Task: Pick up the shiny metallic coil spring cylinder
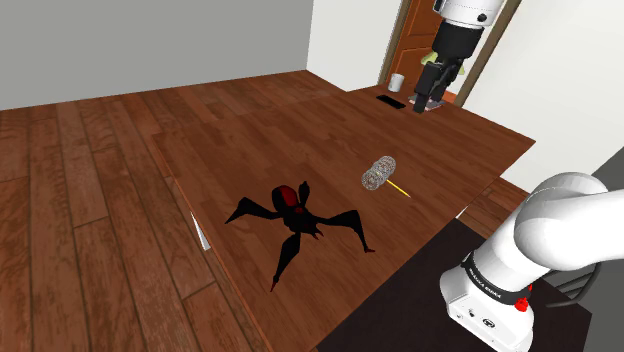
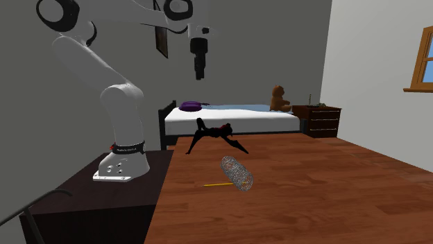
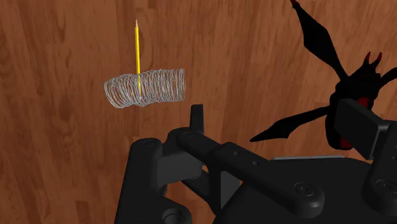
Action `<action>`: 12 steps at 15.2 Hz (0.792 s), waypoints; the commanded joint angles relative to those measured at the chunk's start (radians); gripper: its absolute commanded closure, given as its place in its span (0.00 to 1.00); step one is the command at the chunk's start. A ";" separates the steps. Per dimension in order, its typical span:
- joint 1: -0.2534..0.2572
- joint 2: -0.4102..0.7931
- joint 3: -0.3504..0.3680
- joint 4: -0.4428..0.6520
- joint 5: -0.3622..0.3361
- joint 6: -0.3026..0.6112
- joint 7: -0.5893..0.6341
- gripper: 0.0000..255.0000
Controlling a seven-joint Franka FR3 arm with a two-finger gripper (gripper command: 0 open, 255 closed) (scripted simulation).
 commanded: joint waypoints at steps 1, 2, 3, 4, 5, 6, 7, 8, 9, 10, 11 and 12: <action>0.000 0.000 0.000 0.000 0.000 0.000 0.000 0.00; 0.008 -0.003 -0.002 -0.034 -0.024 0.029 -0.038 0.00; 0.015 -0.006 -0.005 -0.068 -0.049 0.059 -0.075 0.00; 0.022 -0.008 -0.008 -0.101 -0.075 0.090 -0.112 0.00; 0.027 -0.008 -0.012 -0.134 -0.101 0.123 -0.148 0.00; 0.032 -0.007 -0.016 -0.166 -0.128 0.157 -0.184 0.00; 0.036 -0.005 -0.022 -0.197 -0.156 0.192 -0.218 0.00; 0.039 -0.002 -0.027 -0.228 -0.185 0.229 -0.252 0.00; 0.041 0.003 -0.034 -0.257 -0.216 0.268 -0.285 0.00; 0.041 0.011 -0.040 -0.286 -0.248 0.308 -0.317 0.00; 0.040 0.020 -0.047 -0.313 -0.281 0.350 -0.349 0.00; 0.037 0.031 -0.055 -0.340 -0.315 0.394 -0.379 0.00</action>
